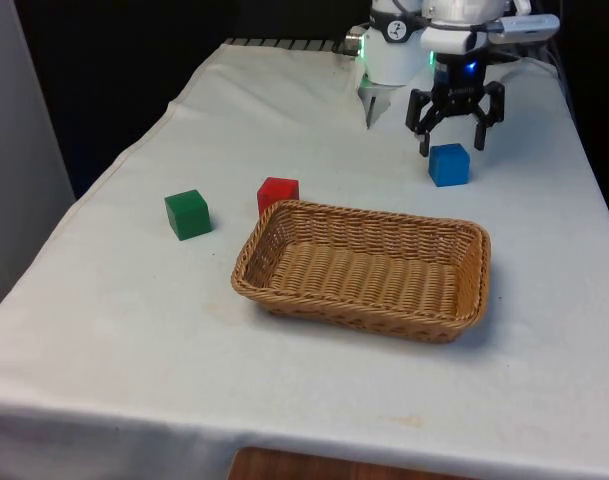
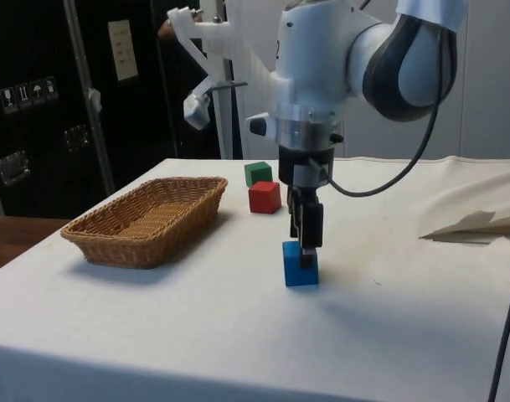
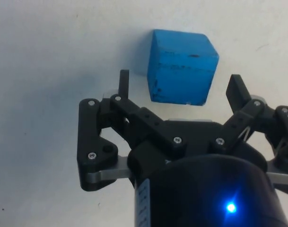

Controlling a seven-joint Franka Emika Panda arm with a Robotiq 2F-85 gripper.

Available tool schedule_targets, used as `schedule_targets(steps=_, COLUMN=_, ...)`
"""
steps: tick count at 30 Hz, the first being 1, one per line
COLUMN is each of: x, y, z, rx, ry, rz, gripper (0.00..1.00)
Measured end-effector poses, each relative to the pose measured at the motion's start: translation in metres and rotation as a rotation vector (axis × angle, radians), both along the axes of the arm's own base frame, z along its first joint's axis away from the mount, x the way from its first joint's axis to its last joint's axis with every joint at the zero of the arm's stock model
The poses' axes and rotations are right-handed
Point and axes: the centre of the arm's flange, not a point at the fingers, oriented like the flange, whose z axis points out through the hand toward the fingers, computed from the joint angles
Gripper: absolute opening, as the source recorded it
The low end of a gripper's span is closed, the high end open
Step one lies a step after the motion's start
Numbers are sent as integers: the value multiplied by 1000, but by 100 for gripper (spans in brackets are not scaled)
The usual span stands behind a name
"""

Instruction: Pick up the blue cube and place it into the basket.

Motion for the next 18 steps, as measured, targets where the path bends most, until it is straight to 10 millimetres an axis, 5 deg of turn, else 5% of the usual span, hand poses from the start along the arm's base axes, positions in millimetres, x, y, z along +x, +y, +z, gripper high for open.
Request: schedule_targets(steps=18, x=2, y=-2, z=-27, rx=45, ry=-5, rz=6, gripper=100)
